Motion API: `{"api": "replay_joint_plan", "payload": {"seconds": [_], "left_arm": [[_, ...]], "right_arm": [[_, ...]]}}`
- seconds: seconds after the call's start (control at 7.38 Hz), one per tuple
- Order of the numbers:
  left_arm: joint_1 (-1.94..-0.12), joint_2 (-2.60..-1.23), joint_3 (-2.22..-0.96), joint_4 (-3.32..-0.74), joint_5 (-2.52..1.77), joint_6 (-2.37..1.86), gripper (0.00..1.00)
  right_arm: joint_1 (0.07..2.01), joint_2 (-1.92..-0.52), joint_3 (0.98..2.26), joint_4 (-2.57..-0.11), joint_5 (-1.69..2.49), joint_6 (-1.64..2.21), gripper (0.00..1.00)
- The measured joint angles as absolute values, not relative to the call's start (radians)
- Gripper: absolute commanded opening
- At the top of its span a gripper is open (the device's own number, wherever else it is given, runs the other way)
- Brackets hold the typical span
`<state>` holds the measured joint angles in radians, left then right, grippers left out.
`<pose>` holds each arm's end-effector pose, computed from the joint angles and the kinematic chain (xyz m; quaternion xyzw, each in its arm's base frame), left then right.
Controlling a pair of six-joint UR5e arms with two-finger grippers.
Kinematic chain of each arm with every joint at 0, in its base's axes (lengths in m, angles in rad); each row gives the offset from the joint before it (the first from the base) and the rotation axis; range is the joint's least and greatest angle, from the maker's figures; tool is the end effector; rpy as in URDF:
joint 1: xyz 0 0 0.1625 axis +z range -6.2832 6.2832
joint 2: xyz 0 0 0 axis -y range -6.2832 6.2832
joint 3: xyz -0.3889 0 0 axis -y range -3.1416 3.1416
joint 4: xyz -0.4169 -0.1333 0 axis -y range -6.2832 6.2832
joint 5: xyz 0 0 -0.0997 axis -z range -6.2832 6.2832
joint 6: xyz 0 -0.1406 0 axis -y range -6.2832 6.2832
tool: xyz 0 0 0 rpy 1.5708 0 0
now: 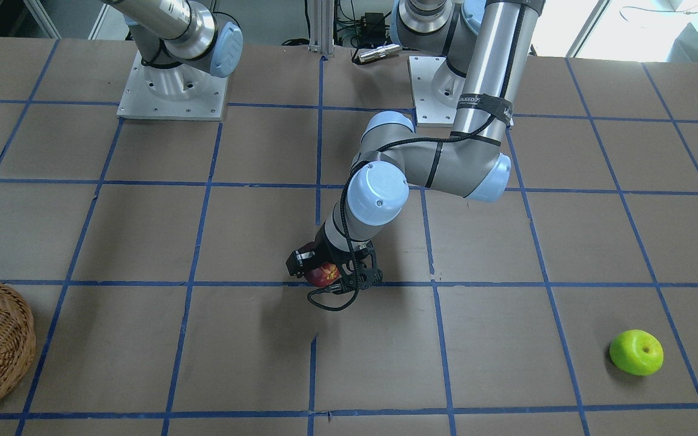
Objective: Put all apples into basket
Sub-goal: 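Release dark red apple at center with left while right reaches toward it, then grasp dark red apple with right gripper while left reaches green apple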
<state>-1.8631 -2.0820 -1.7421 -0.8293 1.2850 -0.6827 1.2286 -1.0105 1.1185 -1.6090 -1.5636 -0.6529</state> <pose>-0.3446 -0.5451 0.1099 0.1878 -0.9714 -0.0409 0.1394 -0.1120 -0.7147 0.2998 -0.1545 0.9874 0.0289 0.0198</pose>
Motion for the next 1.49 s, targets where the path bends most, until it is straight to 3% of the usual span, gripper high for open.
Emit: {"api": "replay_joint_plan", "payload": {"seconds": [0.54,1.08,1.49], "left_arm": [[-1.795,-2.023,-1.732,-0.830,1.295,-0.637,1.00],[-1.445,-1.908,-1.727,-0.993,1.358,-0.130,1.00],[-1.217,-1.962,-1.606,-1.078,1.479,0.348,1.00]], "right_arm": [[1.461,-1.034,1.201,-1.631,-1.450,-0.349,1.00],[1.714,-1.041,1.405,-1.985,-1.422,-0.285,1.00],[1.852,-1.038,1.533,-2.157,-1.427,-0.287,1.00]]}}
